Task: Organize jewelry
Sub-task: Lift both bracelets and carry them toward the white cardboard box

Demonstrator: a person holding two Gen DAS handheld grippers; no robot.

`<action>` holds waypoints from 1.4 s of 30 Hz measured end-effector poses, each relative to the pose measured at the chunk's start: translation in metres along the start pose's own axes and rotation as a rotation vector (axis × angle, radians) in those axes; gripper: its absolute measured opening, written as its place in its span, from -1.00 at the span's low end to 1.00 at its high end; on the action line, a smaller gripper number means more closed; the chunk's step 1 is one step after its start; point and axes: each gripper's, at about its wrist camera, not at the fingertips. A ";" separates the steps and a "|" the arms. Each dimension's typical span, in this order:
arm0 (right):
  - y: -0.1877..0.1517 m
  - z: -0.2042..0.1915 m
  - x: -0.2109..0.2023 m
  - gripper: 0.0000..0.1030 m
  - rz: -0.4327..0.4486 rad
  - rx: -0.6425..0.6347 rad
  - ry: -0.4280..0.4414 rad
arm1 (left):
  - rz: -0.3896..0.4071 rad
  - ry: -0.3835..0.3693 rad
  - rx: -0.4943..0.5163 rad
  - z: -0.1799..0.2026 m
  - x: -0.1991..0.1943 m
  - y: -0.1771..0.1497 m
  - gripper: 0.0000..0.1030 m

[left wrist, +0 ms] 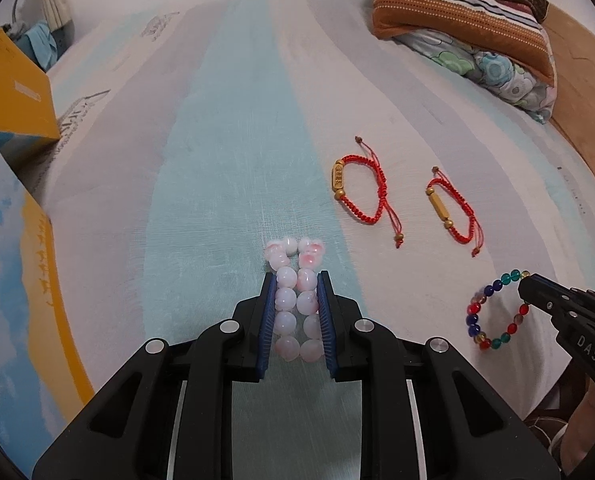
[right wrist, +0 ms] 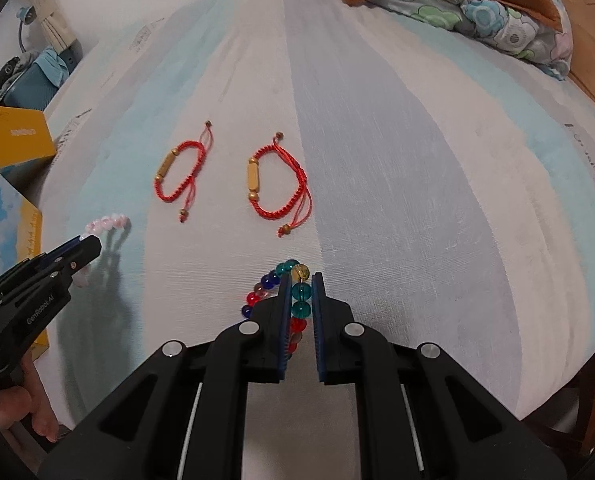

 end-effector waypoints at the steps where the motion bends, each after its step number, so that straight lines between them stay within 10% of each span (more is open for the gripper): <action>1: -0.002 0.000 -0.005 -0.82 0.005 -0.002 0.005 | 0.004 0.001 0.001 0.000 -0.003 0.000 -0.61; 42: 0.012 -0.078 -0.119 -0.82 0.143 -0.066 0.012 | 0.157 0.094 -0.034 -0.029 -0.151 -0.015 -0.61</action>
Point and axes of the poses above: each gripper's, at about its wrist camera, not at the fingertips, and x roughly the way its jaws point, z to its right, y to its top, and after that the axes turned 7 degrees about x, right-handed
